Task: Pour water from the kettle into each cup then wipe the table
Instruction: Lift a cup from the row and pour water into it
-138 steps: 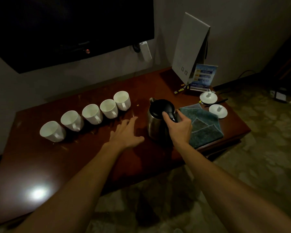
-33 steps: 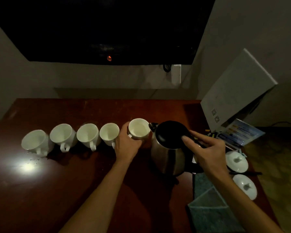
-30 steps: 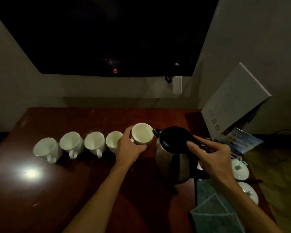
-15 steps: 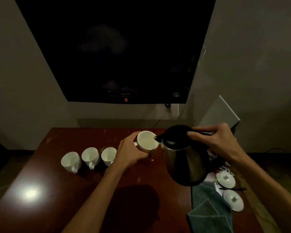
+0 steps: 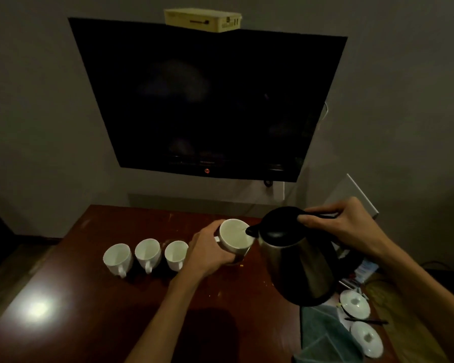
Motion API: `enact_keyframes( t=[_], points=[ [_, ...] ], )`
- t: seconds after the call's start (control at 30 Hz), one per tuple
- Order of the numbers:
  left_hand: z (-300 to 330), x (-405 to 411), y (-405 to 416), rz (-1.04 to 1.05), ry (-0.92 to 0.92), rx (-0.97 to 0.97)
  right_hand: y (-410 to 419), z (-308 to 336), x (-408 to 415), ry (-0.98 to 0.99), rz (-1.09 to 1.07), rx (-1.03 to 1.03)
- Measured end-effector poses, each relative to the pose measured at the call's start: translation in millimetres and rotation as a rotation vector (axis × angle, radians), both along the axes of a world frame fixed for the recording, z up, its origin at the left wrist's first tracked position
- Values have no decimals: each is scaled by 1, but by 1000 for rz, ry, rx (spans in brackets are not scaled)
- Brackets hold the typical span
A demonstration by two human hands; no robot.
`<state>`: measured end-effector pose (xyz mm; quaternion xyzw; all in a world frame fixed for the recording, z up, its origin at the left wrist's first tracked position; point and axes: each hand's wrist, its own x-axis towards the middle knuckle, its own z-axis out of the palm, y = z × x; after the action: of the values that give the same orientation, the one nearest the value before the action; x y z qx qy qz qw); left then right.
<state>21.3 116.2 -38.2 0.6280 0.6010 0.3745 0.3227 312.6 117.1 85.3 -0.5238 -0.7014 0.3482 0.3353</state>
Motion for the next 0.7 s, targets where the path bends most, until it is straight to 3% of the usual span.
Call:
enact_keyframes(
  t=[0.7],
  points=[
    [-20, 5, -8, -6, -51, -64, -2, -10, 5, 35, 12, -34]
  ],
)
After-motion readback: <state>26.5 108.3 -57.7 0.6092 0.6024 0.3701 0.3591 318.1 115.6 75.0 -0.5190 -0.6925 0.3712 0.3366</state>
